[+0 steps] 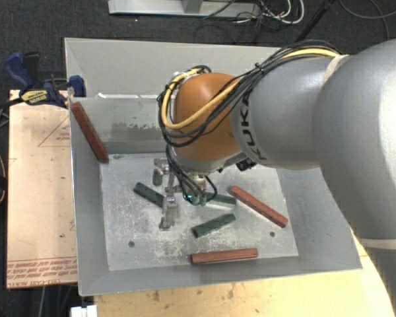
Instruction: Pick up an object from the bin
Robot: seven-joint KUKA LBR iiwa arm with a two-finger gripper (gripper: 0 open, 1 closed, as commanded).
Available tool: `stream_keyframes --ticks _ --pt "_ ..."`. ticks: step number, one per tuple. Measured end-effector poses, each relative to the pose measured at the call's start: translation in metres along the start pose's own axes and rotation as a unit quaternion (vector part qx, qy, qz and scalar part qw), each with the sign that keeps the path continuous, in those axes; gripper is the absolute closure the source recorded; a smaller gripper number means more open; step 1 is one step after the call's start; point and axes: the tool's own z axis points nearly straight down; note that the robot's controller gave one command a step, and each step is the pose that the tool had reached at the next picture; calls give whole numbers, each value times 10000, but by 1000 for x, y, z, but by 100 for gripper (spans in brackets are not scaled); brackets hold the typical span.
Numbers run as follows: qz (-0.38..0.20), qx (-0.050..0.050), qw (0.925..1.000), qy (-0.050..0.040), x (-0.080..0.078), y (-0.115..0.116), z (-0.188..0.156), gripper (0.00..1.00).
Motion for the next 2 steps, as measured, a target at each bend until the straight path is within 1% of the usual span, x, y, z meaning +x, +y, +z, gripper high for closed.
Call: stream_keyframes --ticks 1,2 --pt "14 -5 10000 -36 -2 -1 -4 0" --pt "442 -19 9990 -76 -48 7 27 0"
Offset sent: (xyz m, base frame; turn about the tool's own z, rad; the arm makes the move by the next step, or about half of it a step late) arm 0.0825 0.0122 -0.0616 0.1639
